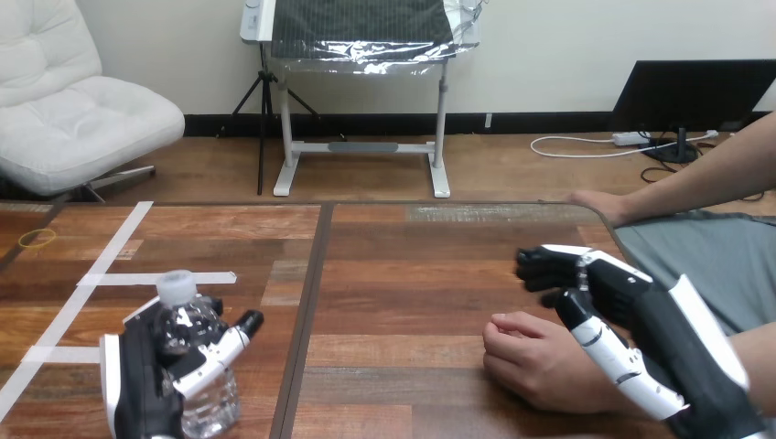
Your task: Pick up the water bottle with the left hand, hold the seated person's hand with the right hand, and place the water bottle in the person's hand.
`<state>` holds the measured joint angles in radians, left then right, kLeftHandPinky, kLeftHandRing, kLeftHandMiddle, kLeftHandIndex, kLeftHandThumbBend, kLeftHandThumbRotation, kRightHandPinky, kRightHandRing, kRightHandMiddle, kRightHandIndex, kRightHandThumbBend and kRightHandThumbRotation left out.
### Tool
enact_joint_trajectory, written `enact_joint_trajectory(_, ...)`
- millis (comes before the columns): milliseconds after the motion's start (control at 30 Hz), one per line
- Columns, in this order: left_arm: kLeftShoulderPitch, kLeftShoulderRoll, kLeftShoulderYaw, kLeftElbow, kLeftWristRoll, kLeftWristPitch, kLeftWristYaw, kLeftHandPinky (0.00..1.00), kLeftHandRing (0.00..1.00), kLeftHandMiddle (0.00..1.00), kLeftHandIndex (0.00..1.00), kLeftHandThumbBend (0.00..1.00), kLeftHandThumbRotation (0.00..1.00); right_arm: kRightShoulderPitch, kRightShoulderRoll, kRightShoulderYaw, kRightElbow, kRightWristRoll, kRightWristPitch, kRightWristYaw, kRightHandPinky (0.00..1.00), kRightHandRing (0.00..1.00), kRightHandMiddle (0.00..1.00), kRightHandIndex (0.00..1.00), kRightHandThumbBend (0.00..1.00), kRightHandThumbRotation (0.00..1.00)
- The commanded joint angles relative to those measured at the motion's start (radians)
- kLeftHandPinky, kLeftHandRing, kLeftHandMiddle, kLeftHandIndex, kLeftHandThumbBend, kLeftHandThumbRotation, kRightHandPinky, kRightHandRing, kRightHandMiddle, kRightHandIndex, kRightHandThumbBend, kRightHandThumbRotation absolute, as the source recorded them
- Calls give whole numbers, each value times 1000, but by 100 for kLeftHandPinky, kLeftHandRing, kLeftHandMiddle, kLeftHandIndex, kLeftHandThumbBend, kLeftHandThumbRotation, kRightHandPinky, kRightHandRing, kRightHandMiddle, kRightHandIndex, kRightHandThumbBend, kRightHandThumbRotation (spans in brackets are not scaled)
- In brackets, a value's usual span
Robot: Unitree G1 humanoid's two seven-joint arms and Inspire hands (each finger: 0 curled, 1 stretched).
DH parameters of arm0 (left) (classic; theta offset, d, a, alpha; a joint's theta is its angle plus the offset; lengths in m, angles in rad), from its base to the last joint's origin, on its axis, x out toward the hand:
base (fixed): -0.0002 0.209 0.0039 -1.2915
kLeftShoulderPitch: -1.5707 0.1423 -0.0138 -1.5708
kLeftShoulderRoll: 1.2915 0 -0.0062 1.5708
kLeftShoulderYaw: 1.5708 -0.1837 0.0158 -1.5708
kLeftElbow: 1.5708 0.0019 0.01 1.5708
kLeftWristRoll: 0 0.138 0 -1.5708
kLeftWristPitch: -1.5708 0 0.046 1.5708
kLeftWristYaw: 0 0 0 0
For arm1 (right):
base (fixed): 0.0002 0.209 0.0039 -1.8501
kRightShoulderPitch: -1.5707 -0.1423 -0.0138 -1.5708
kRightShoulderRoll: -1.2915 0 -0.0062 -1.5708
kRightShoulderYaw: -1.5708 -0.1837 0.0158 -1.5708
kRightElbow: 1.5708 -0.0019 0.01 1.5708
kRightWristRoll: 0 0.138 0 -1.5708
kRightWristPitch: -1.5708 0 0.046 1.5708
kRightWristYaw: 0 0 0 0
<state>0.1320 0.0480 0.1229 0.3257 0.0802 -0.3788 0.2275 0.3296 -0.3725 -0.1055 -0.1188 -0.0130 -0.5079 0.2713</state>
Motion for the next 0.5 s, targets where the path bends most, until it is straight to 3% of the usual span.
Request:
enact_joint_trajectory(0,-21,-20,-58,-369,-15,-91,-42,26,31,37,40,61,0,-196,-131,-122,112,-93,-16,-58,64,73,76,75,63,68)
enact_joint_trajectory(167,-6,-28,-58,-390,-15,-89,-54,25,31,36,40,61,0,-205,-170,-131,128,-132,19,-64,65,74,77,76,66,64)
enact_joint_trajectory(467,12,-37,-57,-413,-14,-84,-68,24,30,36,39,60,0,-233,-223,-140,187,-174,31,-74,64,76,78,77,69,54)
